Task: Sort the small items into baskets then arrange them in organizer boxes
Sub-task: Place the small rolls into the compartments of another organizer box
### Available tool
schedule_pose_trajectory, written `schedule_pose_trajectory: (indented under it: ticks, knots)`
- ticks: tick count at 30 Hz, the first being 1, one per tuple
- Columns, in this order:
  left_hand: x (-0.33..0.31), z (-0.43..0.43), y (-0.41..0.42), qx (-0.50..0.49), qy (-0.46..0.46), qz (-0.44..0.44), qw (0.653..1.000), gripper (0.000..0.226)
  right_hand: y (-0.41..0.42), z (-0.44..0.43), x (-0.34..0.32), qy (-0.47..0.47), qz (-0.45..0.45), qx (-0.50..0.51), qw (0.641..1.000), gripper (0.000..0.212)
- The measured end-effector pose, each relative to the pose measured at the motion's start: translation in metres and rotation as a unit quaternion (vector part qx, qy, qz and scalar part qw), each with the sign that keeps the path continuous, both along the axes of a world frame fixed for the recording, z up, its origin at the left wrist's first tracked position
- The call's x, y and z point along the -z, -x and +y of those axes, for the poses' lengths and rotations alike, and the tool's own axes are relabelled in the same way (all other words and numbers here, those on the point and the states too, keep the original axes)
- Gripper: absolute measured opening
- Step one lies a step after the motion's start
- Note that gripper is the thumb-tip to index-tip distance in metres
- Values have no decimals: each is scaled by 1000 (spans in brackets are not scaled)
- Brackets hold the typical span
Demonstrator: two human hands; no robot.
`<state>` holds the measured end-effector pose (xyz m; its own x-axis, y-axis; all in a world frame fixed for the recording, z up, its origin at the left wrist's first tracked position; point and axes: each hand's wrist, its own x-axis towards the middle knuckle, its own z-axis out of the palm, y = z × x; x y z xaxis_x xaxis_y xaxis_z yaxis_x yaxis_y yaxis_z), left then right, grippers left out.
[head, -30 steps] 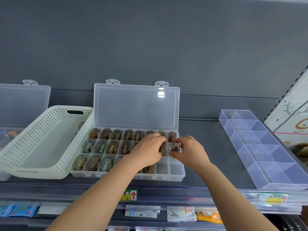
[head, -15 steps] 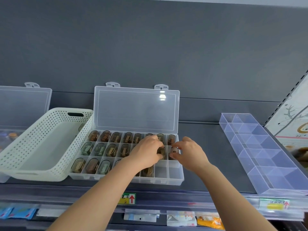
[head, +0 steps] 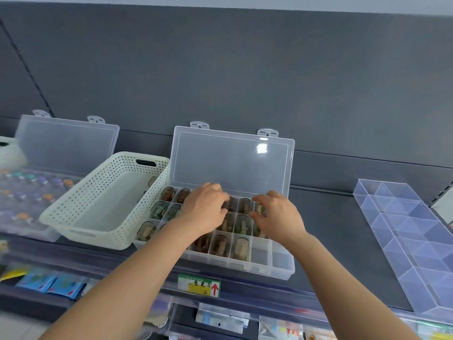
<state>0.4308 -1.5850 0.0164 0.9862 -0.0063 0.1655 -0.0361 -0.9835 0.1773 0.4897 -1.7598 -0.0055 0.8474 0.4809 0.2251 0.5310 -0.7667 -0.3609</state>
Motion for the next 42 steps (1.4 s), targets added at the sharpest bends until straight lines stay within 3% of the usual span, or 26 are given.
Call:
schedule_pose_trajectory:
  ticks: [8,15,23,32,35,37,39,42]
  knots:
    - [-15,115,28,-139,-74,-13,987,27,3,115,-16,21,-5,-144,989,36]
    - [2,202,31,-157,-53,134,977,34,-4,226,-26,72,-8,-197,978,33]
    - [29,236,12,-79,50,224,970,68,-37,305,-12,278,-45,-140,949,25]
    - [41,257,-4,-70,173,192,964,53,-49,331,4,390,-94,-91,912,19]
    - [38,268,-4,-85,244,184,948,57,-51,333,8,352,-87,-97,927,22]
    - [35,272,-2,-97,325,179,923,56,-52,330,6,274,-66,-94,955,24]
    - [31,273,1,-103,453,163,870,52,-51,323,1,157,-28,-75,984,32]
    - [20,268,7,-98,606,122,780,56,-42,307,-8,13,5,-37,999,40]
